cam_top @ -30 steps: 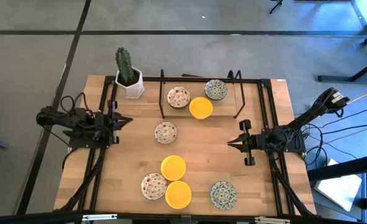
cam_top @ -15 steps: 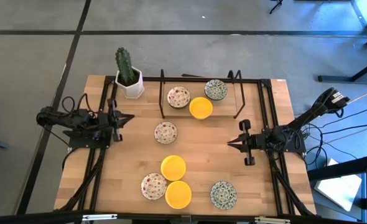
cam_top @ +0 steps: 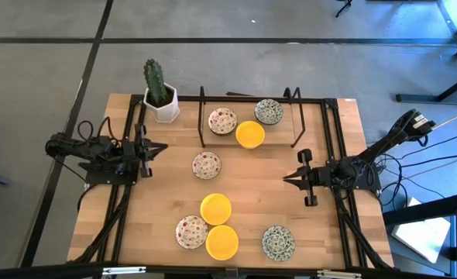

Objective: Pick & Place Mini bowls
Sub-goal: Stack the yellow bowl on the yellow bowls on the shelf

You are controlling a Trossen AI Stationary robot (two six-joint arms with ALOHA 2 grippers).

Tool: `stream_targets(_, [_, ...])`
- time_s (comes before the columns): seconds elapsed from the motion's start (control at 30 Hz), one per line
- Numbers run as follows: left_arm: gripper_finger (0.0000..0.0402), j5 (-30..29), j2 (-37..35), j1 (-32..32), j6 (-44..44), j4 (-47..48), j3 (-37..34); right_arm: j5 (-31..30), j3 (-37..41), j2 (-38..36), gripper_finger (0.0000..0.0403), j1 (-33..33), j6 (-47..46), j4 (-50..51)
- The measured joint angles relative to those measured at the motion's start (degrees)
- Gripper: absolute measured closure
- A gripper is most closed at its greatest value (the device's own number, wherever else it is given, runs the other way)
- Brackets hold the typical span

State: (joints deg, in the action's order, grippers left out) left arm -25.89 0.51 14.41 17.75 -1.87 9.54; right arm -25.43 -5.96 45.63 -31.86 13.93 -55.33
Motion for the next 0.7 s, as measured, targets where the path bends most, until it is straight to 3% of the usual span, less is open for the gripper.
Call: stream_targets(0.7, [0.0395, 0.0, 0.0, 0.0, 0.0, 0.6, 0.0, 0.0, 0.0, 0.0, 0.0377, 0.0, 0.0, 0.5])
